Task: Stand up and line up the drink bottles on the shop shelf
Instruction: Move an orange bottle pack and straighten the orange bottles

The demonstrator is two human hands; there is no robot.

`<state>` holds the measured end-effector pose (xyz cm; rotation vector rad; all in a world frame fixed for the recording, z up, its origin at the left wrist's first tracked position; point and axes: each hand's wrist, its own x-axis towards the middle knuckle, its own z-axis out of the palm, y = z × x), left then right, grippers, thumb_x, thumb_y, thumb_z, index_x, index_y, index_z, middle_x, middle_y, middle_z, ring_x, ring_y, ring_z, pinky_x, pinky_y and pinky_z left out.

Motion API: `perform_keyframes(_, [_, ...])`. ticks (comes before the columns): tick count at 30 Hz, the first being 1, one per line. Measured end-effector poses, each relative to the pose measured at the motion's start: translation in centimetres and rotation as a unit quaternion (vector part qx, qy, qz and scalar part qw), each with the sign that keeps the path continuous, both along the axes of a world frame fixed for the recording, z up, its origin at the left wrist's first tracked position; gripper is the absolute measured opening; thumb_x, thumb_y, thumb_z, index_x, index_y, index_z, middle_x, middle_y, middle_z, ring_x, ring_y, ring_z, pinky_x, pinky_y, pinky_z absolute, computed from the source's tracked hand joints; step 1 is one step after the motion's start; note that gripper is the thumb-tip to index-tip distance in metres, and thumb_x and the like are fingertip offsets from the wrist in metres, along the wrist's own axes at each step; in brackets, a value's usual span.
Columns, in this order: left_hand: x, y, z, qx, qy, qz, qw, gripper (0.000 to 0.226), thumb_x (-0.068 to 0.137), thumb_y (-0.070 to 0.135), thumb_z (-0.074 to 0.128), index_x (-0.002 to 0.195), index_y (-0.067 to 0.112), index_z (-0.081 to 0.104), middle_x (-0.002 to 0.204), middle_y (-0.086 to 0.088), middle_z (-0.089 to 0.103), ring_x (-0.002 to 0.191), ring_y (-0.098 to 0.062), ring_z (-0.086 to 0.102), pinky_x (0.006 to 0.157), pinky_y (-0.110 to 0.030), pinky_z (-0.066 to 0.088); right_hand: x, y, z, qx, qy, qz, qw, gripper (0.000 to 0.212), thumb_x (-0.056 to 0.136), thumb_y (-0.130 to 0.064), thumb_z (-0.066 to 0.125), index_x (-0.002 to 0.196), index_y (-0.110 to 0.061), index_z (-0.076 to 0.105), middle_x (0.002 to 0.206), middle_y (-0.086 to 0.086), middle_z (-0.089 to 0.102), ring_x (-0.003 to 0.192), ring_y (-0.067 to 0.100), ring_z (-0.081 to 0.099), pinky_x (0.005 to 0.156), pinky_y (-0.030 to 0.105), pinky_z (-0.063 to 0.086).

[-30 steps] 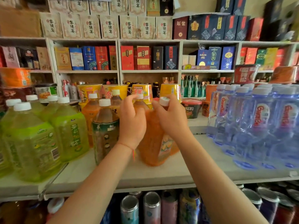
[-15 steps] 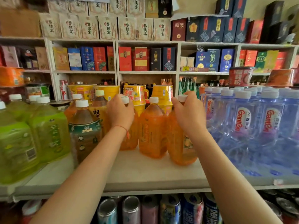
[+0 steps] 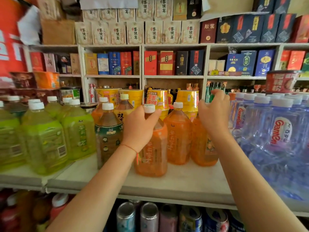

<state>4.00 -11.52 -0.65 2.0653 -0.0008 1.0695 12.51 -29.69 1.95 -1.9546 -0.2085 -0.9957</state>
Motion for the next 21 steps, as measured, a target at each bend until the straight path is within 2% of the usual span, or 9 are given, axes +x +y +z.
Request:
perform_keyframes(2, [-0.4,-1.2,0.3,-0.011,0.017,-0.057,0.998,0.031,0.097,0.045,0.059,0.081,0.018,0.062,0.074,-0.003,0.066,0.068,-0.019,0.064,0.057,-0.028,0.047,-1.9,0.6,0.4,0.016,-0.05,0.052,0.997,0.03,0.098,-0.022,0.055,0.127,-0.016,0.052,0.127,0.002,0.05,0.113,0.016,0.049,0.093,0.032,0.046])
perform_keyframes(4, [-0.1,-2.9,0.5,-0.01,0.027,-0.088,0.996,0.032,0.096,0.044,0.06,0.086,0.014,0.067,0.077,-0.003,0.069,0.067,-0.016,0.063,0.056,-0.022,0.045,-3.8,1.6,0.6,0.013,-0.054,0.119,0.991,0.012,0.099,-0.021,0.052,0.11,-0.019,0.058,0.11,-0.004,0.058,0.097,0.009,0.052,0.08,0.022,0.044])
perform_keyframes(8, [0.7,-5.7,0.5,-0.029,0.021,-0.103,0.994,0.015,0.096,0.029,0.062,0.092,0.016,0.069,0.081,0.007,0.064,0.074,-0.008,0.058,0.062,-0.028,0.041,-6.0,3.0,0.4,-0.001,-0.007,0.206,0.979,0.021,0.1,-0.023,0.048,0.093,-0.013,0.064,0.079,0.0,0.061,0.071,0.012,0.054,0.06,0.028,0.04])
perform_keyframes(10, [-0.1,-4.4,0.2,-0.018,-0.057,-0.084,0.995,0.011,0.095,0.026,0.063,0.096,0.017,0.068,0.088,0.01,0.063,0.082,-0.004,0.057,0.071,-0.022,0.043,-6.6,3.5,0.1,-0.042,0.004,0.203,0.978,0.021,0.101,-0.026,0.047,0.094,-0.016,0.064,0.077,-0.003,0.06,0.067,0.011,0.053,0.058,0.026,0.038])
perform_keyframes(13, [-1.8,0.8,-0.9,0.102,-0.237,0.116,0.959,0.019,0.089,0.027,0.065,0.102,0.013,0.065,0.11,-0.003,0.061,0.108,-0.018,0.054,0.095,-0.032,0.044,-7.5,4.8,-0.2,-0.059,-0.063,0.138,0.987,0.017,0.101,-0.024,0.048,0.103,-0.017,0.063,0.097,-0.004,0.059,0.089,0.014,0.055,0.069,0.018,0.038])
perform_keyframes(14, [-2.1,2.8,-1.3,0.126,-0.218,0.203,0.946,0.035,0.086,0.036,0.067,0.112,0.013,0.06,0.121,-0.009,0.057,0.116,-0.024,0.051,0.101,-0.039,0.043,-8.0,5.7,-0.2,-0.045,-0.103,0.121,0.986,0.015,0.1,-0.021,0.049,0.102,-0.015,0.062,0.099,-0.004,0.056,0.094,0.014,0.053,0.073,0.015,0.038])
perform_keyframes(16, [-2.9,6.0,-2.2,0.141,-0.06,0.299,0.942,0.08,0.077,0.06,0.069,0.138,0.018,0.041,0.141,-0.015,0.046,0.13,-0.034,0.044,0.107,-0.05,0.04,-8.9,8.1,-0.3,-0.032,-0.16,0.111,0.98,0.011,0.099,-0.015,0.05,0.1,-0.012,0.06,0.099,-0.004,0.054,0.094,0.014,0.051,0.077,0.019,0.04])
perform_keyframes(18, [-3.5,8.0,-2.6,0.134,0.06,0.257,0.955,0.108,0.071,0.065,0.075,0.154,0.026,0.019,0.149,-0.011,0.043,0.131,-0.033,0.047,0.102,-0.05,0.046,-9.2,11.3,-0.6,-0.044,-0.166,0.145,0.974,0.01,0.098,-0.015,0.052,0.103,-0.012,0.059,0.1,-0.002,0.056,0.095,0.014,0.051,0.08,0.024,0.044])
perform_keyframes(21, [-4.2,10.4,-1.9,0.116,0.062,0.169,0.977,0.112,0.07,0.057,0.081,0.155,0.034,0.013,0.148,0.001,0.048,0.12,-0.025,0.058,0.08,-0.039,0.057,-8.7,15.6,-1.4,-0.074,-0.08,0.225,0.968,0.022,0.097,-0.019,0.057,0.119,-0.016,0.053,0.111,-0.004,0.056,0.103,0.01,0.051,0.081,0.02,0.043])
